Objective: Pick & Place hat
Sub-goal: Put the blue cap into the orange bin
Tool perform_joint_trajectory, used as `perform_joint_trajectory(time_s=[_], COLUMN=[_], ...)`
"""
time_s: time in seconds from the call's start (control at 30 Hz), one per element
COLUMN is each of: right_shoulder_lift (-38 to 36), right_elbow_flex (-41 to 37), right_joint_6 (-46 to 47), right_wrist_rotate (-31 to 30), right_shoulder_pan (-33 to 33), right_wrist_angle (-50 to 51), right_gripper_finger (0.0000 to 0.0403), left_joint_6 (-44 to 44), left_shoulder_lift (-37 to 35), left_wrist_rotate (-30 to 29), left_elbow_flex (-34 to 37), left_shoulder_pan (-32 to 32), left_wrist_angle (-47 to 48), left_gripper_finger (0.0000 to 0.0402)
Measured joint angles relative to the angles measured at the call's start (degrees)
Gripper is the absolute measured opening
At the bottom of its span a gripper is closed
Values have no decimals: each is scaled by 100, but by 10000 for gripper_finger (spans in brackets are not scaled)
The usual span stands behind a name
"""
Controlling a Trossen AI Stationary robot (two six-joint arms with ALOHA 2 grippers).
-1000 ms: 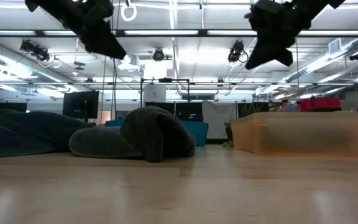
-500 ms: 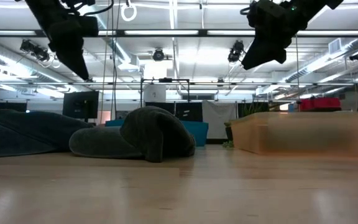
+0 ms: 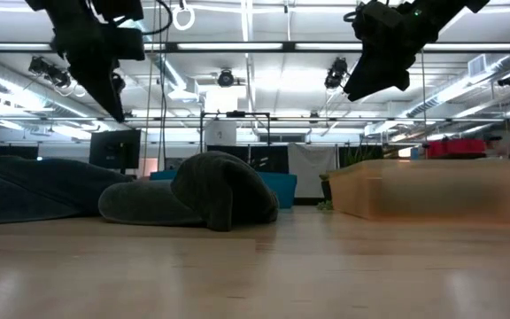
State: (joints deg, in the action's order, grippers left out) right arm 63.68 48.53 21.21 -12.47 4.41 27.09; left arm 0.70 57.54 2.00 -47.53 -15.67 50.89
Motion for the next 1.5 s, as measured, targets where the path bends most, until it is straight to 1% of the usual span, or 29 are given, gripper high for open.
perform_joint_trajectory(time_s=[0.07,0.1,0.2,0.37,0.5,0.67,0.93,1.1,1.17,1.3,1.4,1.5], right_shoulder_lift=[0,0,2,2,2,2,2,2,2,2,2,2], right_elbow_flex=[0,0,0,0,0,0,0,0,0,0,0,0], right_joint_6=[0,1,17,83,81,81,80,79,79,79,79,79], right_wrist_rotate=[0,0,-2,0,0,0,-2,-2,-2,-11,-15,-15], right_shoulder_pan=[-1,-1,-1,-1,-1,-1,-2,-3,-3,-3,-3,-3], right_wrist_angle=[0,0,13,122,232,258,259,262,267,249,251,254], right_gripper_finger=[141,141,141,142,142,142,142,142,142,142,142,142], left_joint_6=[579,874,1297,1792,2103,2726,2959,2575,2545,2876,3097,3336], left_shoulder_lift=[133,202,435,910,1305,1598,1632,1620,1589,1586,1663,1821], left_wrist_rotate=[408,433,254,192,-117,94,144,237,249,250,253,253], left_elbow_flex=[8,34,194,437,444,444,444,437,366,136,107,111], left_shoulder_pan=[103,191,481,939,1131,1142,1143,1160,1181,1291,1360,1408], left_wrist_angle=[56,54,2,-262,-299,-636,-631,-831,-809,-833,-818,-605], left_gripper_finger=[213,210,199,187,186,189,186,186,186,186,186,186])
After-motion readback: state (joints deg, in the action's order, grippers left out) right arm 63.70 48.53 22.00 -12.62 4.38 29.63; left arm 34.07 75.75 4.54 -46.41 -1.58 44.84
